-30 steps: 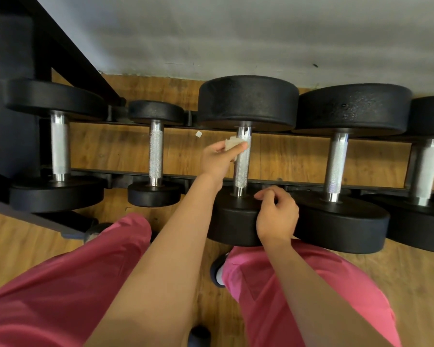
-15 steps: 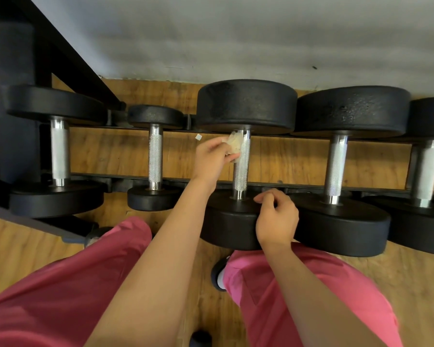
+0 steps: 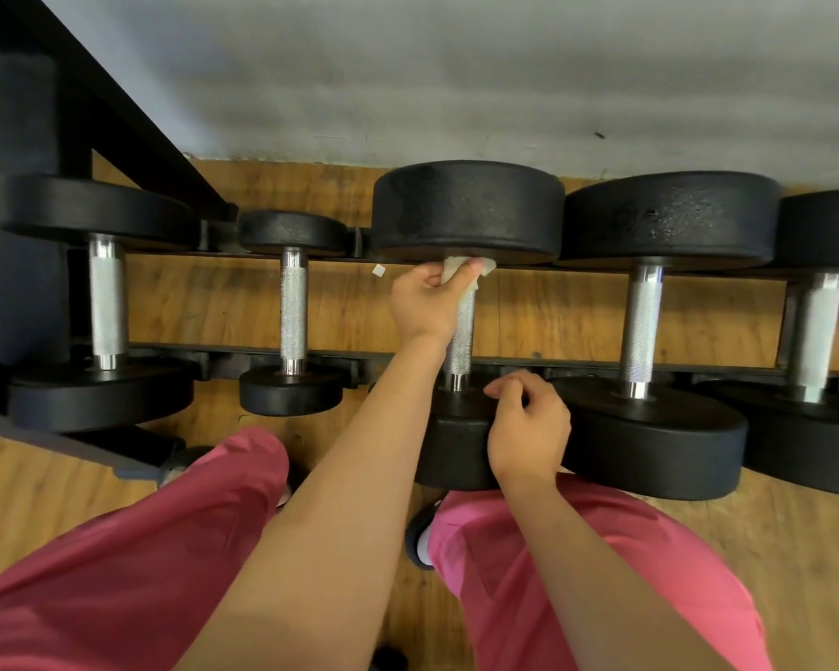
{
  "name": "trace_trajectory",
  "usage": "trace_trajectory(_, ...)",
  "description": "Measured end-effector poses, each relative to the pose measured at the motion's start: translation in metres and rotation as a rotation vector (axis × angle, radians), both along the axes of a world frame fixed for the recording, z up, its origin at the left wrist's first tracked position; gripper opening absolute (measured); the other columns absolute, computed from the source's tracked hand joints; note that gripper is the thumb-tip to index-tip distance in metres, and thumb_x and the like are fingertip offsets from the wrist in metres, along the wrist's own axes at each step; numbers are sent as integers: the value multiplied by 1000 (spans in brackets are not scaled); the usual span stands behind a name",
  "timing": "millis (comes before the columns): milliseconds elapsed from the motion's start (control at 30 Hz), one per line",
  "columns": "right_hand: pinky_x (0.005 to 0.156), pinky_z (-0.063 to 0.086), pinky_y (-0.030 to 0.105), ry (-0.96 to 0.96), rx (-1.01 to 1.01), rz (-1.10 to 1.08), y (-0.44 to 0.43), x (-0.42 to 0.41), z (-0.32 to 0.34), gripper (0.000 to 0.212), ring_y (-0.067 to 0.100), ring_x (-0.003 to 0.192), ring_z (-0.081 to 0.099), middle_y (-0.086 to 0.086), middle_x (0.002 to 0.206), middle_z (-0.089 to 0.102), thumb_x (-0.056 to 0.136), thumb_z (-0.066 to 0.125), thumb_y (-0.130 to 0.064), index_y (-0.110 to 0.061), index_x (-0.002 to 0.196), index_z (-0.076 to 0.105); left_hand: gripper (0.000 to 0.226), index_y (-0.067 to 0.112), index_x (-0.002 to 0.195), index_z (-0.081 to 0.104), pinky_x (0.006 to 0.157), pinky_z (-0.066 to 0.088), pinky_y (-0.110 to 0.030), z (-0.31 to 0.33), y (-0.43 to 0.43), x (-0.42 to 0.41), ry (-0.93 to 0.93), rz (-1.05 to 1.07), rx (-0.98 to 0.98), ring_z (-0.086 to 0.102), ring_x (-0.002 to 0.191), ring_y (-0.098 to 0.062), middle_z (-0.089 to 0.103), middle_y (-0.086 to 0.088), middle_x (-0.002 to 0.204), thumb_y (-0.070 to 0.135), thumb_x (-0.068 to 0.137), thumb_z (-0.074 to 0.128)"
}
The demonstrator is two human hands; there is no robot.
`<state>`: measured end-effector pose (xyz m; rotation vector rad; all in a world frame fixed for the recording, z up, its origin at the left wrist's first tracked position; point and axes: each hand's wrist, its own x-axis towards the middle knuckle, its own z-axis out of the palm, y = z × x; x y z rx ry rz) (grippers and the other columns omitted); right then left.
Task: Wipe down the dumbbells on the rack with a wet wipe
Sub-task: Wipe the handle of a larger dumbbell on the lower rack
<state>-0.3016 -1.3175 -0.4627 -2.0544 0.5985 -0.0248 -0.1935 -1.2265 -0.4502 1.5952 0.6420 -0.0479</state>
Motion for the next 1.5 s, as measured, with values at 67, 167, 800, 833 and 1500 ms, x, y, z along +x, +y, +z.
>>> trace_trajectory(67, 71, 39, 30, -5, -2, 4, 1, 0, 0, 27, 15, 83, 58, -2, 81, 66, 79, 37, -29, -34, 63, 58, 16, 18, 78, 66, 60, 43, -6, -6, 2, -3, -76, 25, 89, 57, 68, 2, 64, 11, 73, 30, 85, 74)
trace_trajectory(167, 71, 38, 30, -9, -2, 3, 1, 1, 2, 27, 16, 84, 58, -2, 80, 65, 79, 37, -29, -32, 63, 59, 24, 5, 77, 69, 59, 43, -10, -10, 4, -5, -163, 87, 144, 54, 61, 1, 64, 1, 69, 24, 90, 69)
trace_trajectory(800, 73, 38, 31, -24, 15, -1, 0, 1, 3, 29, 15, 84, 58, -5, 77, 65, 78, 37, -31, -26, 65, 63, 16, 10, 84, 73, 66, 49, -13, -7, 25, -17, -88, -160, 184, 61, 69, 2, 70, 2, 77, 25, 89, 70)
trace_trajectory(833, 73, 39, 31, -25, 12, -3, 0, 0, 4, 30, 16, 85, 58, -5, 77, 65, 78, 36, -31, -26, 65, 63, 15, 10, 90, 74, 65, 47, -8, -6, 26, -19, -69, -219, 178, 61, 71, 6, 70, 6, 81, 25, 88, 71)
trace_trajectory(1500, 86, 49, 42, 59, 32, 144, -5, 4, 6, 19, 22, 87, 62, 0, 82, 69, 90, 56, -25, -16, 82, 71, 24, 5, 76, 72, 68, 37, -34, 31, 51, -75, 157, -797, 392, 53, 72, -24, 60, -18, 77, 28, 84, 74)
